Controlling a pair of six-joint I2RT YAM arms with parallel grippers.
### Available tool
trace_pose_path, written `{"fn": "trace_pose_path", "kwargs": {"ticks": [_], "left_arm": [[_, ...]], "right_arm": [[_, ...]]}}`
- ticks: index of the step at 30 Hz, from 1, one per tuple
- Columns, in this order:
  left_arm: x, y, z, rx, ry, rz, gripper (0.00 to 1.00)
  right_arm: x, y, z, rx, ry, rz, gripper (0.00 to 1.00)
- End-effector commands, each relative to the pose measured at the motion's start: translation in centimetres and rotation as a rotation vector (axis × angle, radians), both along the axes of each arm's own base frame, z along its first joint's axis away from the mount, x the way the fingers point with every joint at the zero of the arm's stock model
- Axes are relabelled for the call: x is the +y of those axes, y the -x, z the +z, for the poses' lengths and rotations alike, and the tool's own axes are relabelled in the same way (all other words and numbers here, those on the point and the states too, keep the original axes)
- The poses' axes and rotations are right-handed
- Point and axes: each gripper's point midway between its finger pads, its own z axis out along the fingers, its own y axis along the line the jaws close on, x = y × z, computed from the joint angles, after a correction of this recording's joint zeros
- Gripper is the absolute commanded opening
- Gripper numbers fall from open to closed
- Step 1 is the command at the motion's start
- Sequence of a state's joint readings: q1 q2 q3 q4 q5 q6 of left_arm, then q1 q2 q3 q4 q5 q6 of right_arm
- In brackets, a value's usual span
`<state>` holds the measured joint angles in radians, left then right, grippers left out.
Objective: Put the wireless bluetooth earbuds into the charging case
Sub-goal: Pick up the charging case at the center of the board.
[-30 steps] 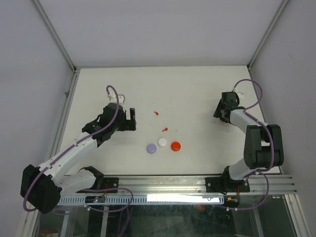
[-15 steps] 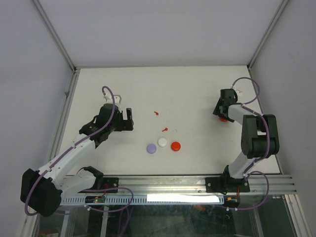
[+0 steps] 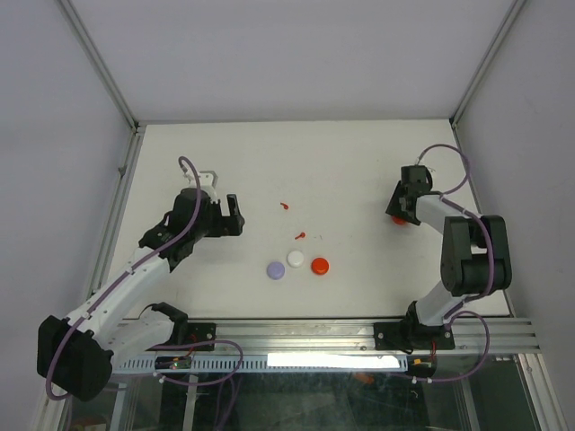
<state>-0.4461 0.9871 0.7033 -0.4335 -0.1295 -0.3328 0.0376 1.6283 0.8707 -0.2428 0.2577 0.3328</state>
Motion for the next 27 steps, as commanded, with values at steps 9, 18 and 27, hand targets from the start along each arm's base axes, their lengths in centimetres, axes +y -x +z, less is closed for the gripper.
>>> {"fn": "trace_pose_path", "kwargs": {"ticks": [9,18,27], "left_arm": [[-3.2,-0.3,4.6,-0.112,0.220,-0.113,0.96],[-6.8,0.2,6.9,-0.084,0.433,-0.205,0.93],[-9.5,0.9,7.9,-0.014,0.594,-0.284,0.92]], "right_arm": [[9.9,0.7,5.1,-0.152,-0.073,0.340,0.43],[18.5,3.2,10.6,-0.374,-0.102,0.644,0.43],[24.4,6.8,14.7,-0.597,-0.097,0.905,0.43]]}}
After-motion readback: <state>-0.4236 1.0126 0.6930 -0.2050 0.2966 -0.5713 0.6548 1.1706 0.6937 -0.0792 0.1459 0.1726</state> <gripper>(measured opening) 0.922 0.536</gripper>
